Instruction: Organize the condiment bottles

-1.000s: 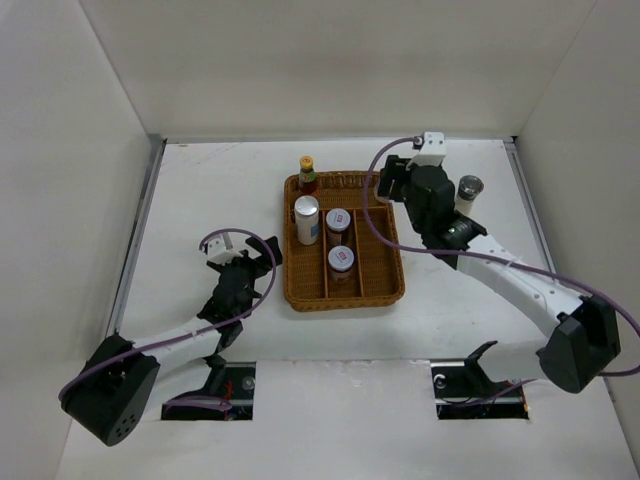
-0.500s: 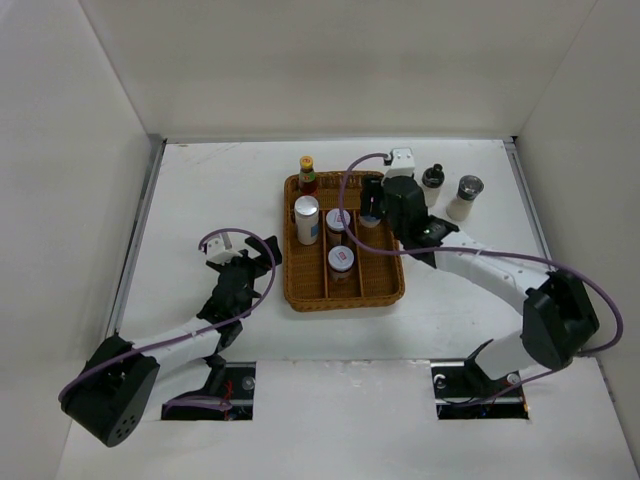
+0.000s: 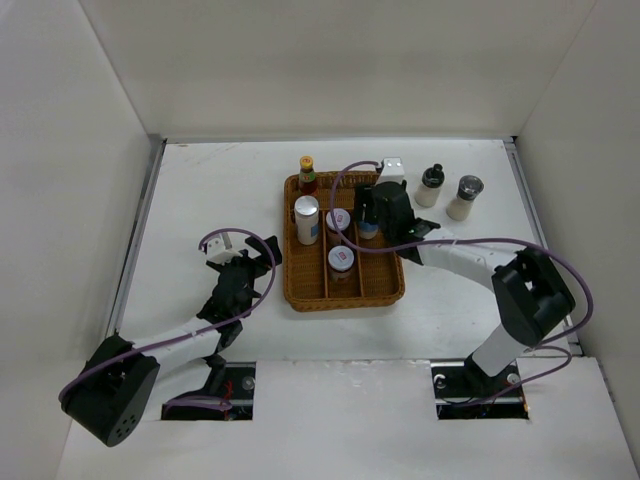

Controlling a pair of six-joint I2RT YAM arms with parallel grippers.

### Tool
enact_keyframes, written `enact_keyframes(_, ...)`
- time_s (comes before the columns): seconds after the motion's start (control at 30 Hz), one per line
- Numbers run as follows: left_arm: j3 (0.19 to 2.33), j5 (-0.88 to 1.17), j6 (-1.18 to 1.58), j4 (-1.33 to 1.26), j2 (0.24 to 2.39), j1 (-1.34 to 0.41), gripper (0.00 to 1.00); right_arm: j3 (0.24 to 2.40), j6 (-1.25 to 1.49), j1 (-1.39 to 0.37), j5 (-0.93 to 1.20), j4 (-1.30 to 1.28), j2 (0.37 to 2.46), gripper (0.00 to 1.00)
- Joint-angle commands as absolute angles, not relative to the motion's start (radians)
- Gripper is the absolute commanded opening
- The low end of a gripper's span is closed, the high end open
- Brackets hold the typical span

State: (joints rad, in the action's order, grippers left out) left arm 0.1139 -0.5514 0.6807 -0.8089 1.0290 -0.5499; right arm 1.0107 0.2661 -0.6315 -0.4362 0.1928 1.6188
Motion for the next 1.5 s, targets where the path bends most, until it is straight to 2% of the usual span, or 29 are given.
enact_keyframes(0.0,0.150,-0.543,0.678,-0.856,1.023,-0.544,1.00,1.015,0.272,-0.631,-0.453,0.292,1.618,0.80)
enact_keyframes(0.07,0.149,-0.546,0.678,-0.856,1.019,-0.544,1.00,1.009,0.273,-0.631,-0.457,0.282,1.594,0.90)
enact_keyframes(0.2,0.150,-0.543,0.678,-0.856,1.023,-0.544,1.00,1.003,0.281,-0.613,-0.457,0.236,1.479,1.00)
enact_keyframes(0.33,0.152,-0.543,0.678,-0.856,1.022,-0.547,1.00,0.963,0.298,-0.535,-0.457,0.236,1.356,1.00)
enact_keyframes(0.43,0.150,-0.543,0.680,-0.856,1.023,-0.547,1.00,0.943,0.343,-0.447,-0.454,0.238,1.342,1.00)
enact_keyframes(0.6,0.149,-0.541,0.680,-0.856,1.012,-0.553,1.00,1.014,0.367,-0.314,-0.449,0.198,1.483,1.00)
enact_keyframes(0.9,0.144,-0.541,0.680,-0.856,1.011,-0.550,1.00,1.146,0.339,-0.258,-0.558,0.161,1.672,0.93)
enact_keyframes(1.27,0.155,-0.540,0.680,-0.868,1.057,-0.545,1.00,1.250,0.334,-0.222,-0.525,0.209,1.847,0.92)
enact_keyframes(1.37,0.153,-0.540,0.680,-0.877,1.071,-0.544,1.00,1.290,0.318,-0.217,-0.523,0.209,1.885,0.87)
enact_keyframes(1.4,0.156,-0.540,0.680,-0.880,1.075,-0.544,1.00,1.295,0.314,-0.214,-0.525,0.209,1.894,0.83)
enact_keyframes(1.47,0.158,-0.540,0.680,-0.885,1.086,-0.544,1.00,1.292,0.321,-0.212,-0.525,0.213,1.899,0.68)
